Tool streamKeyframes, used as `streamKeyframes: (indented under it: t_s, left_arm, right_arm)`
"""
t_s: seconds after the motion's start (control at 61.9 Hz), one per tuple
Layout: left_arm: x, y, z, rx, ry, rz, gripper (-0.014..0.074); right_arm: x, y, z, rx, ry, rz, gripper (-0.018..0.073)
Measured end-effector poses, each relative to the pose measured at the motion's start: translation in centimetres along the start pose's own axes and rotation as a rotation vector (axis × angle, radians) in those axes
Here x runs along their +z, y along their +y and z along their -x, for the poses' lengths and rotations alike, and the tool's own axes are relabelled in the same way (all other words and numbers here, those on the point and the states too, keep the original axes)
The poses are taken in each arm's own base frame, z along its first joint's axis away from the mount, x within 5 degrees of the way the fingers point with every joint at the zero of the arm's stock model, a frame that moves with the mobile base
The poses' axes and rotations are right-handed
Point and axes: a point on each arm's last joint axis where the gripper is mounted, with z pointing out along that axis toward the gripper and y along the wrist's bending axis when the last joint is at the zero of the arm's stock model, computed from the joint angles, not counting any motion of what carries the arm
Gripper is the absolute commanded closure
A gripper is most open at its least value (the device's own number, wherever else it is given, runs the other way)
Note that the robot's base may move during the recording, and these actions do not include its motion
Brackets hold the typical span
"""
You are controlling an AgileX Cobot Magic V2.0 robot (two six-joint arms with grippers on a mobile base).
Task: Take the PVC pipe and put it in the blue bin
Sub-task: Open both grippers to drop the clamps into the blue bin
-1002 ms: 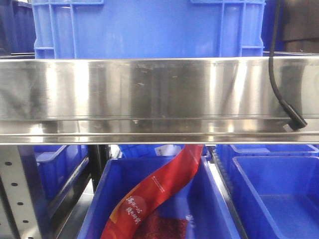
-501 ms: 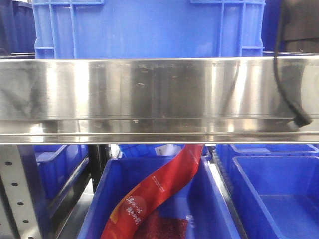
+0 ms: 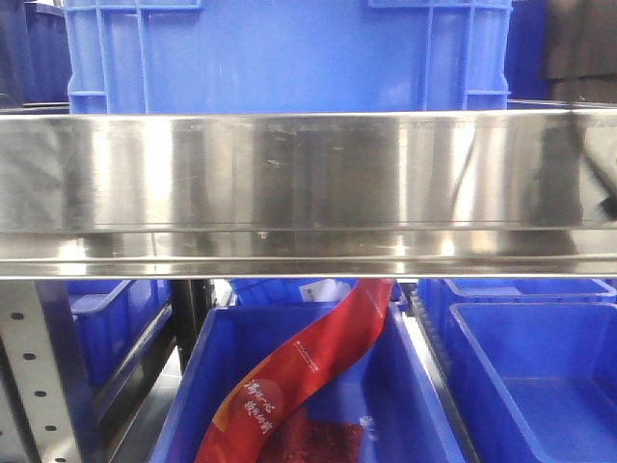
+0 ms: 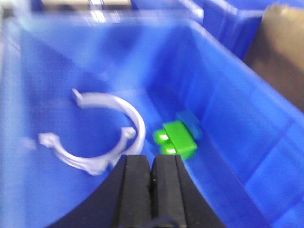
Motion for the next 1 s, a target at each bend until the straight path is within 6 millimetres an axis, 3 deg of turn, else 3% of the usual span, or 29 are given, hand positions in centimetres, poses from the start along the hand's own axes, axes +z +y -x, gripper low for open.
streamKeyframes:
  t_s: [0.178, 0.275, 0.533, 0.792, 1.002]
  left_arm:
    - [-3.0, -0.4, 1.1, 0.008, -0.094, -0.017, 0.0707]
    - [-4.1, -0.9, 0.7, 0.019, -0.151, -0.040, 0.0707]
    - [-5.6, -0.5, -4.1, 0.023, -0.202, -0.063, 0.0707]
    - [-8.4, 0.6, -9.4, 0.024, -0.291, -0.078, 0.0707]
    - [-10.3, 3.2, -13.4, -0.015, -0.309, 0.002, 0.0707]
  right_arm:
    - [-1.6, -1.3, 0.2, 0.019, -0.026, -0.042, 0.0727]
    - [-2.6, -1.4, -0.2, 0.001, -0.070, -0.058, 0.0727]
    - [-5.9, -2.1, -3.5, -0.041, -0.196, -0.099, 0.0727]
    - [-8.7, -4.9, -8.3, -0.023, -0.306, -0.190, 0.0727]
    - [-11.2, -6.0, -12.3, -0.008, -0.319, -0.241, 0.0727]
